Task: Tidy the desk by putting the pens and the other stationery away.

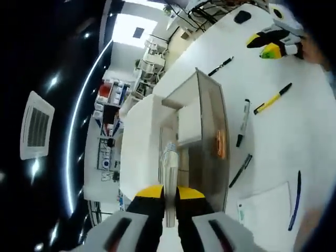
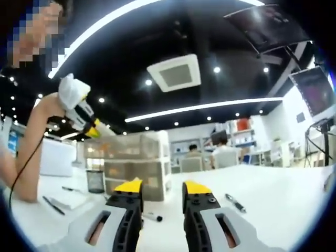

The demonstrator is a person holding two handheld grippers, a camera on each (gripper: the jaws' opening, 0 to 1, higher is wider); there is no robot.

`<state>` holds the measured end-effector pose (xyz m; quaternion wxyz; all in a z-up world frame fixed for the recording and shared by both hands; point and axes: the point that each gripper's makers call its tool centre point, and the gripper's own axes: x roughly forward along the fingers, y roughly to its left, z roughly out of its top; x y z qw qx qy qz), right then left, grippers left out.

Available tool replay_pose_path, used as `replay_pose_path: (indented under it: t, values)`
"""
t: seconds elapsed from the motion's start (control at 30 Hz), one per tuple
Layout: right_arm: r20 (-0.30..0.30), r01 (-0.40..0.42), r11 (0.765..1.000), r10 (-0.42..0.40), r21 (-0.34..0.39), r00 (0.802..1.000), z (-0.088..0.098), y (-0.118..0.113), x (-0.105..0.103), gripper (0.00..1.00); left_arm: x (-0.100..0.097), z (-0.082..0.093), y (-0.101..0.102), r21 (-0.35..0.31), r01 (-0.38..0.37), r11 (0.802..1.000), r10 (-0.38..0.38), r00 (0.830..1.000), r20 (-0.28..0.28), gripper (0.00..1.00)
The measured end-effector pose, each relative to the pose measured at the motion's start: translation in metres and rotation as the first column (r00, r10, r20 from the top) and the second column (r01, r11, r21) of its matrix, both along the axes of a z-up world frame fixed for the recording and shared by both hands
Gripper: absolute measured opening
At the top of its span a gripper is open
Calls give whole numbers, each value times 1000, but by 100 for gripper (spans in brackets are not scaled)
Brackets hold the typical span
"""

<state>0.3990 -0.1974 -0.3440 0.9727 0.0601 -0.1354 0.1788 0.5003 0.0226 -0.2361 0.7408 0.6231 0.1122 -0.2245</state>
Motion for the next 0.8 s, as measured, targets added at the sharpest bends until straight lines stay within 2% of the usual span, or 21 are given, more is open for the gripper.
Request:
replay_pose_path:
  t: [0.07, 0.17, 0.23, 0.5, 0.6, 0.63, 0.7, 0.73, 0.8]
  values:
    - [-19, -17, 1000, 17, -1, 1000, -4, 3, 1, 27, 1, -3, 3, 10, -20, 1000, 20, 1000, -7, 8]
    - [-20, -38, 999, 37, -19, 999, -4, 11, 1, 26, 4, -13, 12, 63, -52, 997, 54, 998, -33, 8]
    - [-34, -40, 999, 39, -33, 999, -7, 13, 3, 26, 5, -14, 13, 62, -56, 997, 58, 998, -39, 8]
    - [-40, -60, 998, 59, -34, 997, -9, 16, 2, 26, 13, -17, 10, 121, -106, 987, 110, 994, -23, 8]
    - [-38, -56, 998, 55, -21, 998, -8, 14, 2, 26, 18, -19, 8, 147, -117, 982, 126, 991, -54, 8]
    - [-44, -55, 998, 54, -17, 998, -9, 13, 2, 26, 18, -24, 8, 203, -100, 974, 123, 987, -104, 8]
    - [-52, -62, 998, 61, -15, 997, -11, 14, 3, 26, 20, -26, 6, 262, -78, 962, 122, 980, -157, 8]
    - [-51, -65, 998, 64, -16, 997, -11, 15, 2, 26, 23, -25, 5, 306, -72, 949, 131, 976, -175, 8]
    - [-45, -70, 997, 70, -18, 997, -10, 16, 2, 26, 26, -21, 6, 334, -81, 939, 152, 970, -192, 8]
